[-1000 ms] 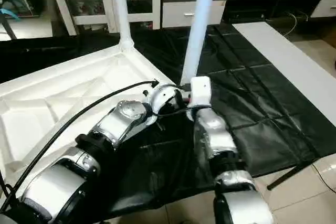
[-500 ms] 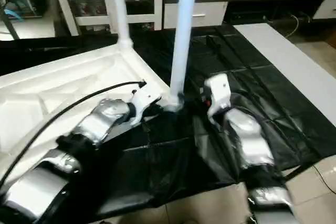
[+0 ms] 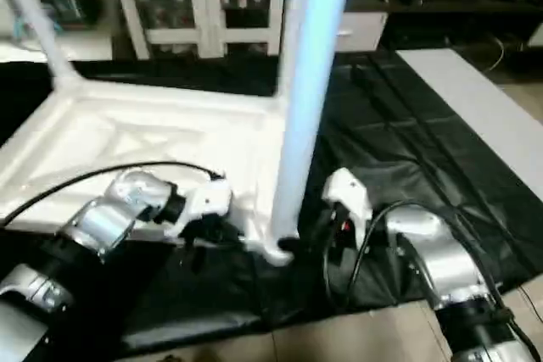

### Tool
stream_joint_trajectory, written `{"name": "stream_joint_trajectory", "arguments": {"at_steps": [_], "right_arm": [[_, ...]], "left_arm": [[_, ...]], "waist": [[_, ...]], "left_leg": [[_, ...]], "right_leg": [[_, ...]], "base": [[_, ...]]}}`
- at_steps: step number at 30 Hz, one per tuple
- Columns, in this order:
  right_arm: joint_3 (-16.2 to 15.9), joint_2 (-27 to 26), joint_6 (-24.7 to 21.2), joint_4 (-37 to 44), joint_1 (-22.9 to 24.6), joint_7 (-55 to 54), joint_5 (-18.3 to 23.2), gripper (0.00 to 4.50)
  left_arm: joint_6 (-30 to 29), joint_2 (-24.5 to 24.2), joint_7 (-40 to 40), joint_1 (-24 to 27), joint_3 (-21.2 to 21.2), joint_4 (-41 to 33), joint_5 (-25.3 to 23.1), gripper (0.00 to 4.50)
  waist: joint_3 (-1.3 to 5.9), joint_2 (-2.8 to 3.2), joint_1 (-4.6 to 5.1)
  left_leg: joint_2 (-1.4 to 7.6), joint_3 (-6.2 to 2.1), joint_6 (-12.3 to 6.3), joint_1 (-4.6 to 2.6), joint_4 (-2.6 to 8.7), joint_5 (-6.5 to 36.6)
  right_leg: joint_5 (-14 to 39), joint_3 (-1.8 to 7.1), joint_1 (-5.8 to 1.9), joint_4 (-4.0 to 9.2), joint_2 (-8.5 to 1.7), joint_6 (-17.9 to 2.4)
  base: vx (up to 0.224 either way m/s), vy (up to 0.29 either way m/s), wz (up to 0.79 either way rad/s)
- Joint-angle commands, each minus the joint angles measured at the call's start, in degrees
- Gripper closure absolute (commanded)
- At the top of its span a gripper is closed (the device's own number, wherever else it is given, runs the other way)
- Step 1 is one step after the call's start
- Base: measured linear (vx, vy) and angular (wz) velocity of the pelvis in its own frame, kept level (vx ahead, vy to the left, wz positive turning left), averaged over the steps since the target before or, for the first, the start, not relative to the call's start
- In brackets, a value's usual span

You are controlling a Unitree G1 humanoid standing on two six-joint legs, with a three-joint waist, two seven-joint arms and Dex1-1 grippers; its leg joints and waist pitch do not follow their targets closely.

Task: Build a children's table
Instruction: Rotate leg to tighten

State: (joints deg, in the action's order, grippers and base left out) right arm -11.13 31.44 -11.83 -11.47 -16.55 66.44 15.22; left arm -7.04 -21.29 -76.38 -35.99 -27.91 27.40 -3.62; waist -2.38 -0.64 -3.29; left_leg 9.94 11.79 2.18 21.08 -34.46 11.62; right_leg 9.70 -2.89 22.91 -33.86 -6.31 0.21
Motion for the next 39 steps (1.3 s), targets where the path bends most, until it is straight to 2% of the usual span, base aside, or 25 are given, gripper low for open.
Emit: {"name": "stream_joint_trajectory", "arguments": {"at_steps": [1, 6, 8, 13, 14, 15, 18, 19, 20, 27, 30, 34, 39], "right_arm": [[-0.8, 0.7, -0.6, 1.0, -1.1, 1.0, -0.2, 0.05], [-3.4, 2.0, -1.0, 1.4, -1.7, 4.4, -1.8, 0.05], [-3.7, 2.0, -0.7, 1.0, -1.9, 4.6, -2.1, 0.05], [-4.4, -0.3, 1.3, -3.1, -4.4, 4.4, -3.2, 0.05], [-4.5, -0.5, 1.4, -3.3, -4.5, 4.5, -3.1, 0.22], [-4.6, -0.7, 1.5, -3.5, -4.7, 4.8, -3.0, 0.32], [-5.1, -0.7, 1.6, -4.2, -5.1, 5.9, -2.9, 0.52], [-5.1, -0.7, 1.6, -4.1, -5.1, 6.0, -2.9, 0.65], [-5.1, -0.7, 1.6, -4.3, -5.0, 6.4, -2.9, 0.77], [-5.4, -0.7, 2.4, -5.9, -5.1, 8.0, -2.8, 1.32], [-5.6, -0.8, 2.7, -6.3, -5.0, 8.4, -2.9, 1.64], [-5.6, -1.0, 3.0, -6.8, -5.1, 8.5, -3.2, 1.86], [-5.9, -1.3, 3.4, -7.5, -5.2, 8.5, -3.5, 1.91]], "left_arm": [[0.0, 0.3, -1.5, 1.3, -3.3, 0.2, -1.7, 4.5], [-1.0, -0.1, -1.6, 1.3, -3.2, -1.2, -1.8, 4.5], [-1.0, -0.1, -1.5, 1.3, -3.3, -1.2, -1.9, 4.5], [-1.2, 0.1, -1.0, 1.6, -3.4, -1.4, -2.3, 4.5], [-1.2, 0.2, -1.0, 1.6, -3.3, -1.5, -2.3, 4.5], [-1.2, 0.2, -0.9, 1.7, -3.3, -1.5, -2.3, 4.5], [-1.5, 0.2, -0.7, 1.7, -3.2, -1.6, -2.4, 4.5], [-1.6, 0.2, -0.6, 1.8, -3.2, -1.8, -2.4, 4.5], [-1.7, 0.2, -0.5, 1.9, -3.2, -1.9, -2.4, 4.5], [-2.1, 0.0, -0.7, 2.4, -3.3, -2.4, -2.6, 4.5], [-2.4, -0.1, -0.8, 2.6, -3.3, -2.8, -2.6, 4.5], [-2.4, -0.2, -0.7, 2.5, -3.3, -2.6, -2.7, 4.5], [-2.6, -0.2, -0.8, 2.5, -3.3, -2.6, -2.8, 4.5]], "waist": [[2.68, -0.38, 0.59], [2.91, -0.53, 0.48], [2.95, -0.61, 0.45], [2.89, -0.57, 0.44], [2.83, -0.74, 0.39], [2.81, -0.65, 0.33], [2.89, -0.72, 0.46], [2.91, -1.07, 0.49], [2.88, -0.87, 0.43], [2.88, -1.03, 0.44], [2.96, -1.0, 0.39], [2.95, -0.96, 0.43], [2.95, -0.97, 0.43]], "left_leg": [[3.68, -1.93, 0.56, -1.17, 5.64, 21.2], [3.6, -1.53, -1.12, -1.1, 5.24, 16.9], [3.54, -1.46, -1.76, -0.86, 5.12, 15.3], [3.56, -1.48, -1.67, -0.95, 5.1, 15.6], [3.6, -1.49, -1.53, -1.0, 5.12, 16.3], [3.63, -1.47, -1.4, -1.13, 5.13, 16.6], [3.6, -1.57, -1.35, -0.9, 5.2, 16.2], [3.59, -1.54, -1.51, -0.86, 5.17, 16.0], [3.59, -1.55, -1.59, -0.86, 5.18, 15.8], [3.63, -1.59, -1.46, -0.86, 5.19, 16.2], [3.62, -1.53, -1.85, -0.82, 5.11, 14.9], [3.59, -1.49, -2.15, -0.82, 5.08, 14.6], [3.6, -1.5, -1.9, -0.87, 5.08, 15.1]], "right_leg": [[20.8, 2.07, -1.27, 4.46, -2.49, -11.0], [15.9, 2.32, -1.42, 4.07, -2.44, -12.4], [14.6, 2.36, -1.63, 3.86, -2.5, -12.8], [16.1, 2.29, -1.52, 3.94, -2.53, -13.1], [17.2, 2.32, -1.44, 4.04, -2.56, -12.9], [17.6, 2.36, -1.35, 4.14, -2.57, -12.7], [16.6, 2.32, -1.6, 3.96, -2.46, -12.5], [16.5, 2.29, -1.6, 3.95, -2.45, -12.6], [16.4, 2.31, -1.58, 3.93, -2.49, -12.6], [17.6, 2.33, -1.57, 4.02, -2.55, -12.3], [15.7, 2.32, -1.66, 3.81, -2.51, -12.8], [14.8, 2.29, -1.7, 3.73, -2.45, -13.3], [15.7, 2.32, -1.67, 3.82, -2.48, -13.1]], "base": [[0.0, 0.0, 0.0], [0.0, 0.0, 0.0], [0.0, 0.0, 0.0], [0.0, 0.0, 0.0], [0.0, 0.0, 0.0], [0.0, 0.0, 0.0], [0.0, 0.0, 0.0], [0.0, 0.0, 0.0], [0.0, 0.0, 0.0], [0.0, 0.0, 0.0], [0.0, 0.0, 0.0], [0.0, 0.0, 0.0], [0.0, 0.0, 0.0]]}}
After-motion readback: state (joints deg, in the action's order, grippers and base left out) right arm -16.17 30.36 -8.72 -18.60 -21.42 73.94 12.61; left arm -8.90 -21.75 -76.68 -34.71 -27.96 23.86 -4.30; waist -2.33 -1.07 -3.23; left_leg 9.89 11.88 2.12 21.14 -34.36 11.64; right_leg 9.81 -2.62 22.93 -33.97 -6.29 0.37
